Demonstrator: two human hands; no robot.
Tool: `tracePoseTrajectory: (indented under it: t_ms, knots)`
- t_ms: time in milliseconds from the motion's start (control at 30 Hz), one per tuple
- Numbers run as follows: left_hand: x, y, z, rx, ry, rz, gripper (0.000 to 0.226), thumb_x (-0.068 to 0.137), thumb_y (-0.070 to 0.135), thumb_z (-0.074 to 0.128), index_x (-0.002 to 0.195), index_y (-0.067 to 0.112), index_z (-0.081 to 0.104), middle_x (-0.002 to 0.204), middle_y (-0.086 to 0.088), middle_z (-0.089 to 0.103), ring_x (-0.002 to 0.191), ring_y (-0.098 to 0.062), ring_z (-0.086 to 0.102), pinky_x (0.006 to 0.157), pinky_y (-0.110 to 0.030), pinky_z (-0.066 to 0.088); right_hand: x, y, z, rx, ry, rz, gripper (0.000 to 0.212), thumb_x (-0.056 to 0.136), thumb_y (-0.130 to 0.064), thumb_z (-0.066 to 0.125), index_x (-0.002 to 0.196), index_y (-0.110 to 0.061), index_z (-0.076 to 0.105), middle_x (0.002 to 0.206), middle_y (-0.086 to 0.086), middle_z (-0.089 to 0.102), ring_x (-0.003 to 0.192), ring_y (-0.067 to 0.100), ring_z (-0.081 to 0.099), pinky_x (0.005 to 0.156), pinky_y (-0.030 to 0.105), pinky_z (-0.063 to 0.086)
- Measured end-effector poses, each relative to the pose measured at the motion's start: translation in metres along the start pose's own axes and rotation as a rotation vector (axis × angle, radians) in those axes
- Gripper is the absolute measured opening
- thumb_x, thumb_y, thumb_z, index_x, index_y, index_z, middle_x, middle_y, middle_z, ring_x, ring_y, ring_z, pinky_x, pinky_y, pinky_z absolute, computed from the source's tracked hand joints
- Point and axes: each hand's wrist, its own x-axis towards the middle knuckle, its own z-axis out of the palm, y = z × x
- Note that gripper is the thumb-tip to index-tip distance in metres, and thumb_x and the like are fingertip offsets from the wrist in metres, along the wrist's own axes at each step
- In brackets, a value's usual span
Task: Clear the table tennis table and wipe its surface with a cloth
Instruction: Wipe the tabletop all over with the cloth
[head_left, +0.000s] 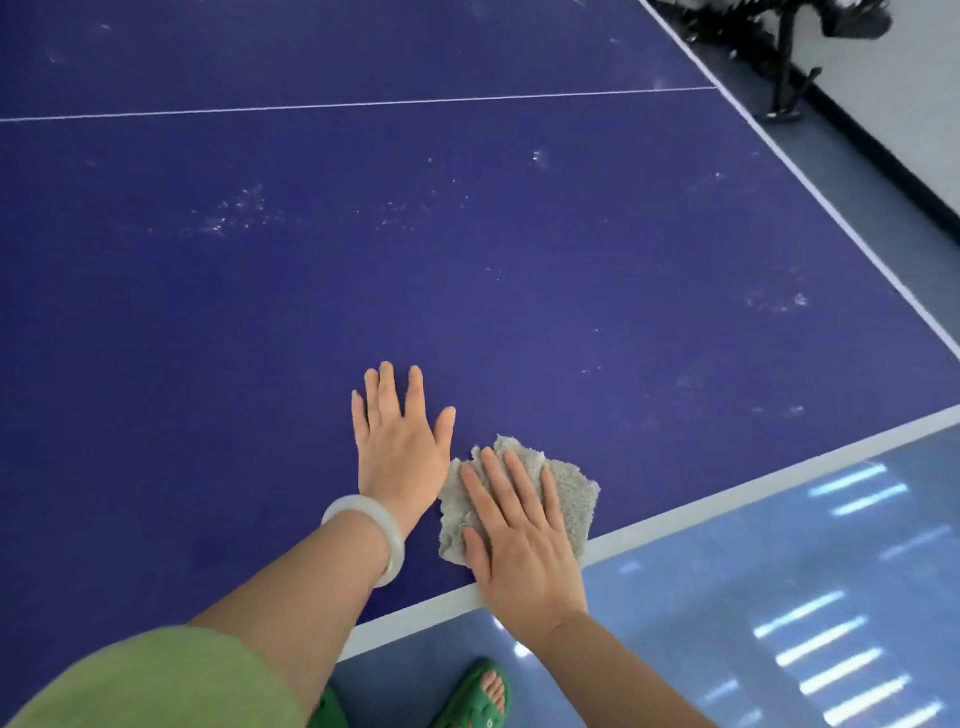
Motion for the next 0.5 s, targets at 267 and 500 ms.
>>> tracePoseTrajectory:
  t_ms: [267, 500]
  knots:
    - [0.002, 0.019, 0.021, 0.212, 0.018, -0.102, 0.077, 0.096, 0.057, 0.007, 0.156, 0.01, 0.009, 0.161, -0.023, 0.01, 0.15, -0.039, 0.003, 0.121, -0.055, 0.004, -0.009, 0.152, -0.03, 0.092, 0.104, 0.55, 0.052, 0.104, -0.036, 0.031, 0.155, -0.029, 0.025, 0.164, -0.007, 0.016, 0.152, 0.014, 0.006, 0.123, 0.048, 0.004]
    - [0.003, 0.026, 0.018, 0.187, 0.009, -0.12, 0.076, 0.095, 0.054, 0.012, 0.156, 0.009, 0.014, 0.161, -0.023, 0.011, 0.15, -0.039, 0.003, 0.121, -0.055, 0.004, -0.015, 0.114, -0.019, -0.007, 0.038, 0.029, 0.057, 0.102, -0.037, 0.029, 0.157, -0.026, 0.022, 0.165, -0.005, 0.015, 0.152, 0.019, 0.011, 0.121, 0.048, 0.009]
